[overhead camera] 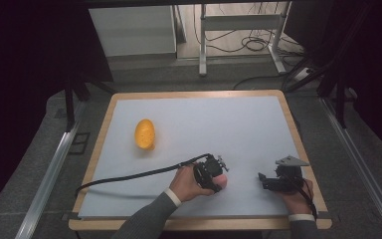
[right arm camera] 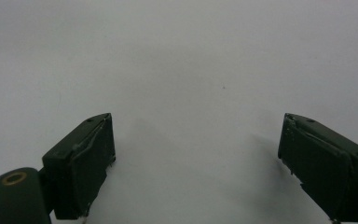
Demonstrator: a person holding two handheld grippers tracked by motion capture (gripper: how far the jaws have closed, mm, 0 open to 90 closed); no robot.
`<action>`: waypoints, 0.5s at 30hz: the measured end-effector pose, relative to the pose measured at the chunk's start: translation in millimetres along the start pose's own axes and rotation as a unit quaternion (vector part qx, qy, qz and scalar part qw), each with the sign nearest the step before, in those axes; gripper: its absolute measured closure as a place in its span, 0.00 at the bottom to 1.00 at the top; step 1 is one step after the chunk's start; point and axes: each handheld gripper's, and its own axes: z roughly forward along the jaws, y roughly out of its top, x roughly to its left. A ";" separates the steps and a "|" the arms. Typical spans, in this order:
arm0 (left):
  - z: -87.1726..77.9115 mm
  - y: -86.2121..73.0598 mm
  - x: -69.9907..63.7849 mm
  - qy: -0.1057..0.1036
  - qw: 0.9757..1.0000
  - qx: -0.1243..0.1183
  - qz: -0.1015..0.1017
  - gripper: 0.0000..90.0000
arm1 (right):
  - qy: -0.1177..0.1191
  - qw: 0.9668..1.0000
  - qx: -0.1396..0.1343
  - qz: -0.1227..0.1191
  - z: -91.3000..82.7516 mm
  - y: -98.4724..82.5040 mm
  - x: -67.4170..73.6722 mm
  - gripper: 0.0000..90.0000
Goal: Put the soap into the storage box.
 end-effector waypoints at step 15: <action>-22.7 -4.2 7.5 0.023 0.999 -0.029 -0.004 0.67 | -0.004 1.000 -0.011 0.003 -5.3 -0.3 -3.8 0.12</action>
